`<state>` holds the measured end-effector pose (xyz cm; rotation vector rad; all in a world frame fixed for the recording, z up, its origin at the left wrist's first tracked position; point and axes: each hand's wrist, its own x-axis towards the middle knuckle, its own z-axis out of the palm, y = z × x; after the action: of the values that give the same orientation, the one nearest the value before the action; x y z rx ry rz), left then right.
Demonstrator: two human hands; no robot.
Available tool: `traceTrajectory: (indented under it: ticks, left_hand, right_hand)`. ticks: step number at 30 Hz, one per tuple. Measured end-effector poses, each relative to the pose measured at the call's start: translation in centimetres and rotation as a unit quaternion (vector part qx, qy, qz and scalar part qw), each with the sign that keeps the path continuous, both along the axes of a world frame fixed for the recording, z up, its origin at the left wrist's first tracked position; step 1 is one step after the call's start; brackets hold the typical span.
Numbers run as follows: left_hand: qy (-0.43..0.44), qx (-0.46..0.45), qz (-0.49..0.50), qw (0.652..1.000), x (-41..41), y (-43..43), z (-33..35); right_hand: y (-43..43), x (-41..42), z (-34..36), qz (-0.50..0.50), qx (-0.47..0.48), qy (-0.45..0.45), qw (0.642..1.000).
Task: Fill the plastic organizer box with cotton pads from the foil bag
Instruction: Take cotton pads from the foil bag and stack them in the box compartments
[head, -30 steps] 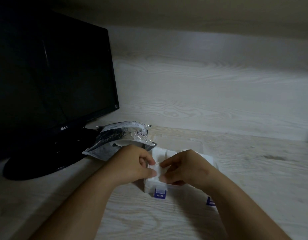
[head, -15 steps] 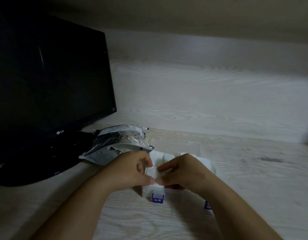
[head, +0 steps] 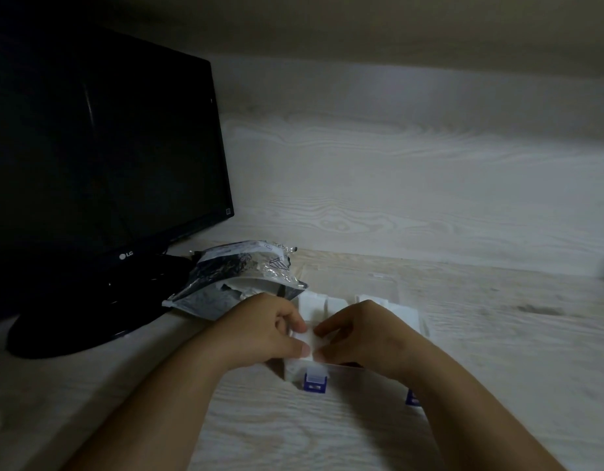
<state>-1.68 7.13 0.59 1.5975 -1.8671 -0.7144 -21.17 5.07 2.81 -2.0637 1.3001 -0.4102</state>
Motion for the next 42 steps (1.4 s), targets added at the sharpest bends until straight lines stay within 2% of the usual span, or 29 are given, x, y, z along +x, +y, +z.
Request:
traceTrajectory:
  ticks: [3, 7, 12, 15, 17, 22, 30, 42]
  left_hand:
    - [-0.002, -0.028, -0.014, 1.000, 0.2, 0.0, -0.2]
    - [0.054, -0.041, 0.004, 0.998, 0.1, -0.2, -0.2]
    - [0.053, -0.091, 0.179, 0.978, 0.5, -1.2, -0.3]
    - [0.015, -0.072, 0.264, 0.962, 1.3, -1.5, -0.4]
    - [-0.012, -0.051, 0.286, 0.957, 1.6, -1.7, -0.7]
    - [0.002, -0.029, 0.272, 0.962, 1.6, -2.2, -1.2]
    - [-0.022, 0.004, 0.242, 0.970, 1.6, -2.8, -1.6]
    - [-0.044, -0.033, 0.214, 0.975, 1.5, -3.2, -2.1]
  right_hand:
    - [-0.2, -0.3, 0.0, -0.002, 0.021, -0.038, 0.999]
    - [-0.1, -0.3, 0.0, -0.014, 0.016, -0.087, 0.996]
    - [-0.4, 0.0, 0.1, -0.057, -0.037, -0.114, 0.991]
    - [-0.4, -0.2, 0.3, -0.076, -0.043, -0.143, 0.986]
    - [-0.3, -0.2, 0.3, -0.083, -0.050, -0.150, 0.984]
    - [-0.4, -0.1, 0.3, -0.086, -0.058, -0.144, 0.984]
    - [-0.4, 0.0, 0.1, -0.087, -0.056, -0.150, 0.983]
    - [-0.2, 0.1, 0.3, -0.089, -0.044, -0.166, 0.981]
